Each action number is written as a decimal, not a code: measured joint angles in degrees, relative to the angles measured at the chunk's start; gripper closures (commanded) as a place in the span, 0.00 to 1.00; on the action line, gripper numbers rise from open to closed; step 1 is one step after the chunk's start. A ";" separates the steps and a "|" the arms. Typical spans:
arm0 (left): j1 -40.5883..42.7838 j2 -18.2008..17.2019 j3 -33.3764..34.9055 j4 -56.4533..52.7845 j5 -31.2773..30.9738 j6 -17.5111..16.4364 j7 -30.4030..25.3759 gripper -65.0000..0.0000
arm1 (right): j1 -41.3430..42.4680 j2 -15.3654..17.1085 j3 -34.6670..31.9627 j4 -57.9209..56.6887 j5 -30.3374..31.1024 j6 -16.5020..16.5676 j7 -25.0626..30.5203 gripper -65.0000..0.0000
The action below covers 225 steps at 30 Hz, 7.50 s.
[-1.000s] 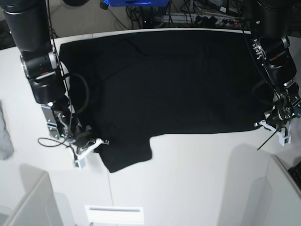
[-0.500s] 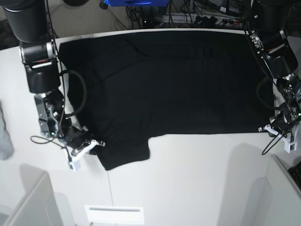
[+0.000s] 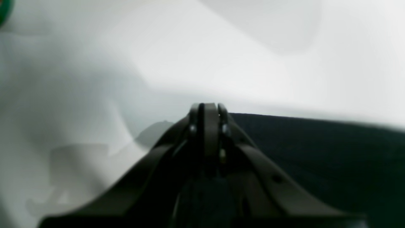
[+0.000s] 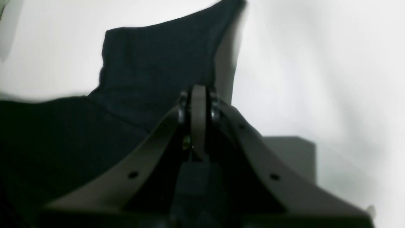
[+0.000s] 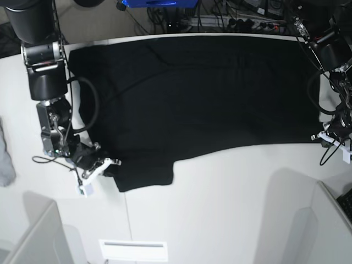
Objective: Fold the T-shirt properly
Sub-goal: 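Lift the side edges and fold them toward the collar edge, then release the folded edge and raise both grippers, then lower both grippers to the ends of the folded strip and grasp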
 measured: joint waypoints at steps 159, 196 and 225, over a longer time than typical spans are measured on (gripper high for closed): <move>26.08 13.05 -8.74 19.65 14.78 0.22 2.71 1.00 | -39.15 -8.15 32.79 36.48 -9.55 0.24 -26.18 1.00; 10.38 11.21 -18.45 28.26 2.86 -0.11 17.70 1.00 | -30.40 -15.63 33.44 49.33 -21.64 0.42 -21.79 1.00; 10.08 8.87 -8.20 0.44 -9.57 -0.28 1.18 0.33 | -37.35 -15.50 33.09 50.75 -21.66 0.39 -21.64 1.00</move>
